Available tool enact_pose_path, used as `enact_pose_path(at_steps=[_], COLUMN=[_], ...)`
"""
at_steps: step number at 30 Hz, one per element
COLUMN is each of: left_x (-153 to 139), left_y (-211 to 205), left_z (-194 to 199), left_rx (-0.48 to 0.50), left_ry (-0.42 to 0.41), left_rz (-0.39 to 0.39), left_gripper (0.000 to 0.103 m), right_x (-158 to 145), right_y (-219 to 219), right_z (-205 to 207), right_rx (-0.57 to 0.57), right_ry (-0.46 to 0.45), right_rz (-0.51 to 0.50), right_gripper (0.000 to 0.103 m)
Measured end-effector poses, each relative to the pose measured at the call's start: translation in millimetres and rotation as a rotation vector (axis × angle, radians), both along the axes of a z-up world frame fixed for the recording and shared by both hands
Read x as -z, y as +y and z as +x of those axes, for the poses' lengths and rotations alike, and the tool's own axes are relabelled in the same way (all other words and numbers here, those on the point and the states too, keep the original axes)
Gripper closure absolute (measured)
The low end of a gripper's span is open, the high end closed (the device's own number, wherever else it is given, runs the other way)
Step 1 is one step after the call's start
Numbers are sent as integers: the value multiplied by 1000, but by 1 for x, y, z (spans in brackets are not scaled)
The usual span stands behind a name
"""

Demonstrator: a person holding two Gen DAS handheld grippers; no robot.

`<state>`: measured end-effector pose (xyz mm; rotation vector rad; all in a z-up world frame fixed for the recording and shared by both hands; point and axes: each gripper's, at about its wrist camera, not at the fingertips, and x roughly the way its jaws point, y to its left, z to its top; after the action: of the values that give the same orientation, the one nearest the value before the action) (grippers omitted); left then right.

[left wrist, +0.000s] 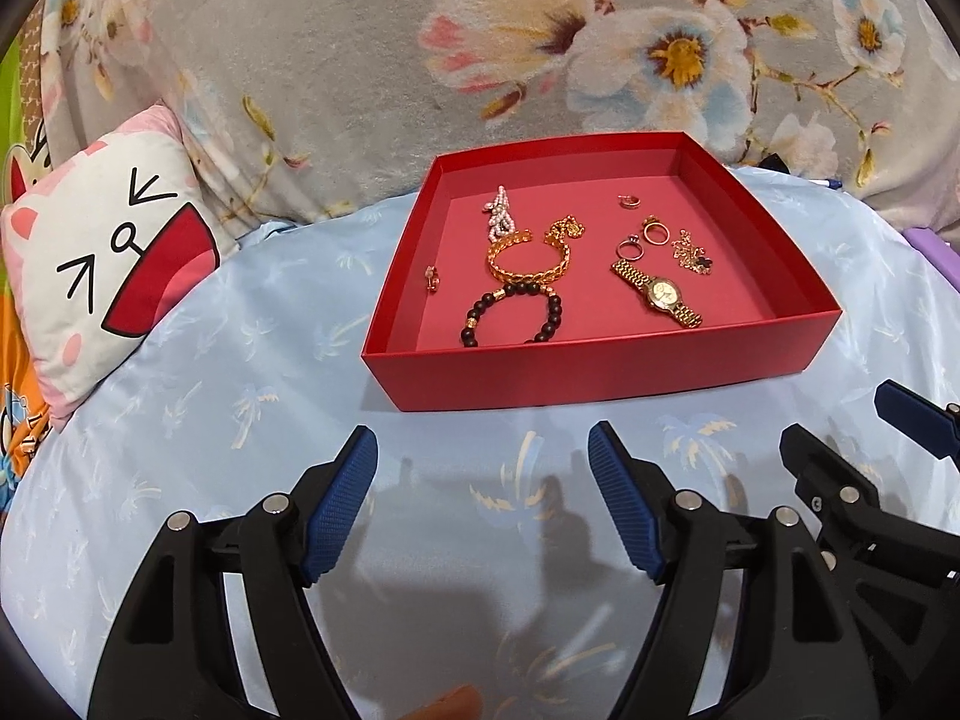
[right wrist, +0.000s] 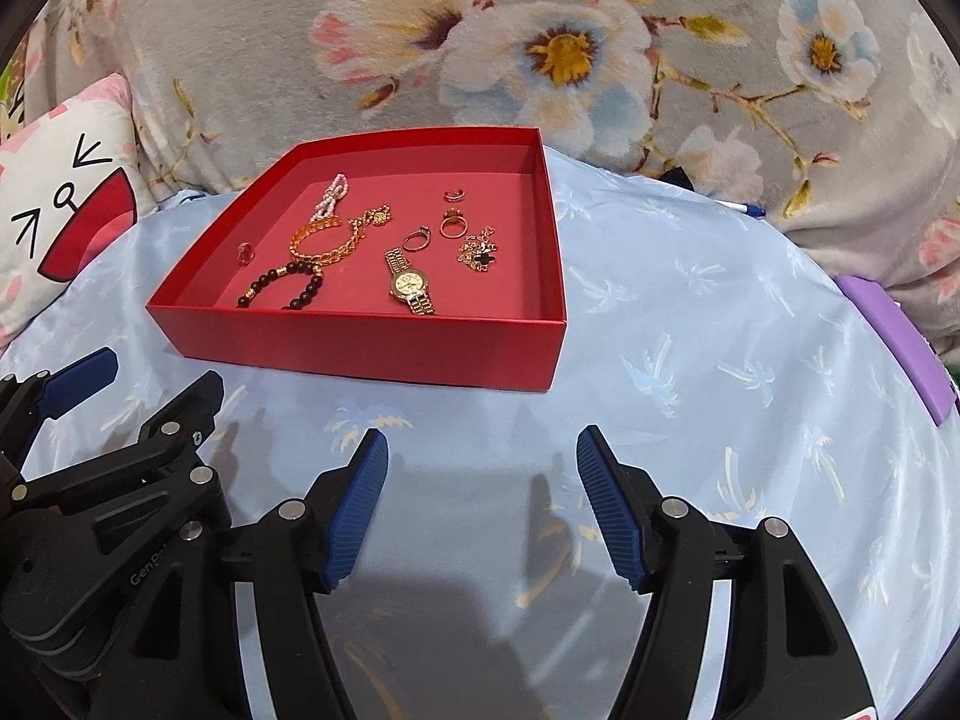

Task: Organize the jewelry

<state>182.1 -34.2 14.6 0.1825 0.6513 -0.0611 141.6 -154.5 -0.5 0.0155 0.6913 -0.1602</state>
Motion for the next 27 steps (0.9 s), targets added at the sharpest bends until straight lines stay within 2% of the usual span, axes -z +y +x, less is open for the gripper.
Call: enact_pose_path(at_steps=[27], left_x=[0], left_y=[0], left_z=[1], left_rx=[1], left_ry=[8], left_rz=[-8], left_gripper=[33], right_x=[-1], right_y=[0], right_z=[-1], right_rx=[2], right_ry=[-6], right_rz=[-10], right_gripper=[38])
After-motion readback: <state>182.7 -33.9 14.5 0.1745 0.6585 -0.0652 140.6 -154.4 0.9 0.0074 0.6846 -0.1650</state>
